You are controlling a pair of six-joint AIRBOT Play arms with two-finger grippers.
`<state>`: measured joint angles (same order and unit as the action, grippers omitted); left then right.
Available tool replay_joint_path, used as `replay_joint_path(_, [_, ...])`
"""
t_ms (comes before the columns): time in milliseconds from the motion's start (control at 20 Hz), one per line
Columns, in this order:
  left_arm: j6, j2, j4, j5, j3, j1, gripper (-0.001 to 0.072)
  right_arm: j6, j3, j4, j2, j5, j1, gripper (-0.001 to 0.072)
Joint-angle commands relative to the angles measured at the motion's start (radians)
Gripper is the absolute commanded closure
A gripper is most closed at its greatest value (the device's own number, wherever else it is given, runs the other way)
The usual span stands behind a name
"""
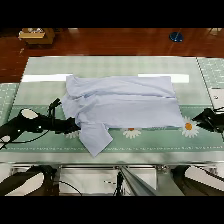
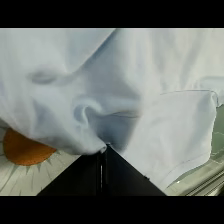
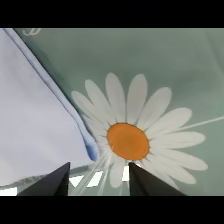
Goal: Fold the shirts.
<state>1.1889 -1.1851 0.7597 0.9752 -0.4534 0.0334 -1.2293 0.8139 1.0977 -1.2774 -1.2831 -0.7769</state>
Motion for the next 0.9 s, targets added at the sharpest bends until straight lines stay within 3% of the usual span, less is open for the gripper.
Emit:
replay_joint_path(0, [-0.002, 0.0, 0.0, -0.006, 0.0, -0.001, 0.0683, 0.025, -0.069, -0.095, 0.0, 0.064, 0.008, 0.0298])
replay_joint_path(350, [-0.002, 0.0, -0.001, -0.006, -0.008, 0.0, 0.0683, -0.04, -0.095, -0.09, -0.135, 0.125, 0.228, 0.0296])
replay_joint_path(400, [-0.002, 0.0, -0.001, -0.006, -0.008, 0.0, 0.0683, -0.051, -0.095, -0.093, -0.148, 0.15, 0.253, 0.0325])
replay_joint_path(500, [-0.002, 0.0, -0.001, -0.006, -0.008, 0.0, 0.0683, -0.036, -0.087, -0.129, -0.143, 0.164, 0.285, 0.0672])
replay_joint_path(600, [-0.029, 0.006, -0.001, -0.005, -0.021, 0.0, 0.0684, 0.068, -0.051, -0.199, -0.103, 0.098, 0.288, 0.0674])
replay_joint_path(750, [-0.055, 0.069, -0.002, 0.021, -0.122, 0.0, 0.0684, 0.091, 0.076, -0.197, 0.016, 0.025, 0.285, 0.0674])
replay_joint_path(850, [-0.054, 0.131, -0.002, 0.015, -0.238, 0.0, 0.0684, 0.087, 0.172, -0.219, 0.093, 0.053, 0.287, 0.0674])
